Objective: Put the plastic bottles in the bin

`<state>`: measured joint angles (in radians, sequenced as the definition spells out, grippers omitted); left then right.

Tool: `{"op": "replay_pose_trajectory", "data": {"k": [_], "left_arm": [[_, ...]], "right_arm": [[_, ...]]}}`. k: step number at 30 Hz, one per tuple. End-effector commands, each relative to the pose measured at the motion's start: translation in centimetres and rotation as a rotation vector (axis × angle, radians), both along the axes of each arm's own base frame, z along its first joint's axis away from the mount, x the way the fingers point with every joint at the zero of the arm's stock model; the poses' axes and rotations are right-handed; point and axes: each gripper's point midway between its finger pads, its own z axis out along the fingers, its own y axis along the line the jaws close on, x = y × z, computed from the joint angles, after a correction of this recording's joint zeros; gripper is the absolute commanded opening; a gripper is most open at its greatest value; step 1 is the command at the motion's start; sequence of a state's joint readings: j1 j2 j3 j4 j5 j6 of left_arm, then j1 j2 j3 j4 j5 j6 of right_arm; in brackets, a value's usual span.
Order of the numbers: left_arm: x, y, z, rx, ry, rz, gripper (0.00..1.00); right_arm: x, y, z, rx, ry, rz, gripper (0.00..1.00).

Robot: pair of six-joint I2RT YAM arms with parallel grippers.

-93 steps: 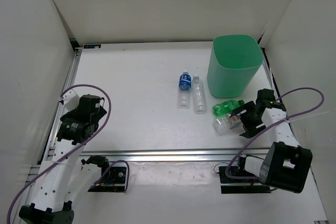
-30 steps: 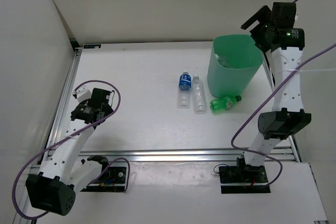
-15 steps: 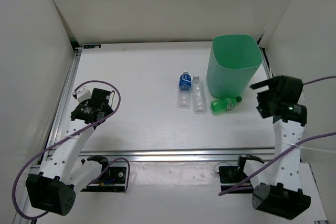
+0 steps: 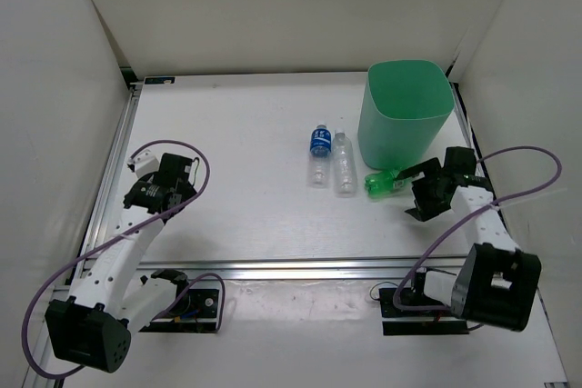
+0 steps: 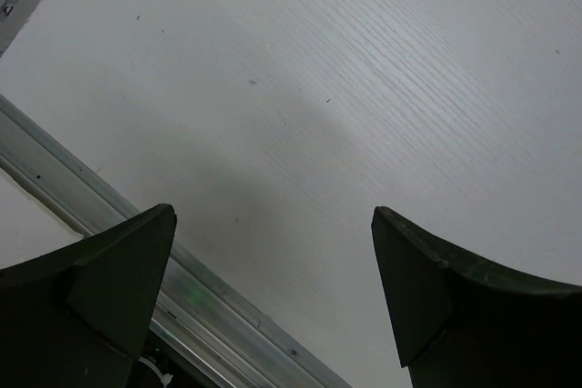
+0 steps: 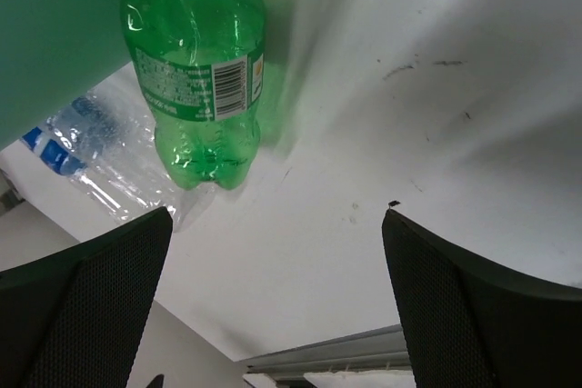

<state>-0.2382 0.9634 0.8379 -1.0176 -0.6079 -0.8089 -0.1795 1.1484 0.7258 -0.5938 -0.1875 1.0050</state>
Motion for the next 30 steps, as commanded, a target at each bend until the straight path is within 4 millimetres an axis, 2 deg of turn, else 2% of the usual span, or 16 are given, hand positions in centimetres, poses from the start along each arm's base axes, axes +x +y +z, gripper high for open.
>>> {"op": "replay_pose_trajectory", "data": {"k": [1,4,5,6,11,16,20,24,27,30], "left_arm": [[0.1,-0.4,-0.7,-0.011,0.012,-0.027,1.00],[0.1,-0.8,-0.8,-0.031,0.016,-0.038,1.00],[0.1,-0.8,-1.0,-0.029,0.025,-0.038,1.00],[0.1,-0.8,-1.0,-0.029,0.025,-0.038,1.00],[0.1,-1.1,-1.1,-0.040,0.033,-0.053,1.00],[0.3,-1.1,-0.9,-0.040,0.033,-0.053,1.00],[0.3,-1.1,-1.1,-0.039,0.042,-0.053,1.00],[0.3,-1.1,-1.1,-0.038,0.042,-0.053,1.00],[0.3,-1.1,-1.1,-0.038,0.042,-0.053,1.00],[0.1,-1.3,-1.5,-0.045,0.053,-0.057,1.00]], "right_arm": [[3.5,0.6,1.0,-0.008,-0.119,0.091,1.00],[4.1,1.2,-0.1,0.012,-0.099,0.112,1.00],[5.0,1.4,0.2,0.008,-0.123,0.124,1.00],[5.4,1.8,-0.3,0.011,-0.110,0.138,1.00],[8.0,2.6,0.4,0.005,-0.156,0.172,1.00],[9.3,2.9,0.2,0.026,-0.148,0.151,1.00],[9.1,2.7,-1.4,0.029,-0.079,0.122,1.00],[7.5,2.6,-3.5,0.023,0.024,0.133,0.99],[6.8,1.8,-4.6,0.018,0.069,0.136,0.94],[5.9,1.5,-4.9,0.013,0.102,0.148,0.78]]}}
